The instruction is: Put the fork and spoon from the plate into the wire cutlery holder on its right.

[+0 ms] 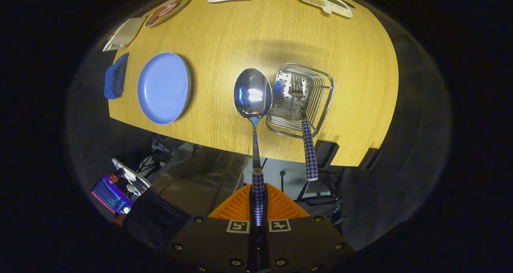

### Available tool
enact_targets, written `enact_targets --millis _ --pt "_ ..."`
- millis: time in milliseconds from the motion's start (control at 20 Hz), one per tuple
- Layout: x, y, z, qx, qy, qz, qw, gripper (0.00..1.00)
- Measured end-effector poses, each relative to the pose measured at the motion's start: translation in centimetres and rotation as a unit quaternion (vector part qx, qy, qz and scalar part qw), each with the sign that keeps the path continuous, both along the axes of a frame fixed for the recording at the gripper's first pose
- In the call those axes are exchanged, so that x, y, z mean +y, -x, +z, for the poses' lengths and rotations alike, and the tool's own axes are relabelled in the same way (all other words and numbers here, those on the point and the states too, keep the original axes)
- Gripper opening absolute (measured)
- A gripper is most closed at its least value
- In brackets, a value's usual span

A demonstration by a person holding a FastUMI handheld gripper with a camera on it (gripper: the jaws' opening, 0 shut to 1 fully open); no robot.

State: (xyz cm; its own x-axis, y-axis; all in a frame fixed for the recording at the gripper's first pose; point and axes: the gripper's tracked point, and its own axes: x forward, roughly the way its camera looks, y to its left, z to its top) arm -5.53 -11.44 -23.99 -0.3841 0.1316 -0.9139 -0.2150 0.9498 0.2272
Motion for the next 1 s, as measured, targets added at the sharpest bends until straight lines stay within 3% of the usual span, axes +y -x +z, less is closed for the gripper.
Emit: enact_targets --millis 300,1000 --pt "-2.2 -0.5 -0.2 0.030 0.025 -0.031 0.999 0.03" --pt "-1.9 -1.6 -2.3 0.110 0.080 -0.037 0.990 0.03"
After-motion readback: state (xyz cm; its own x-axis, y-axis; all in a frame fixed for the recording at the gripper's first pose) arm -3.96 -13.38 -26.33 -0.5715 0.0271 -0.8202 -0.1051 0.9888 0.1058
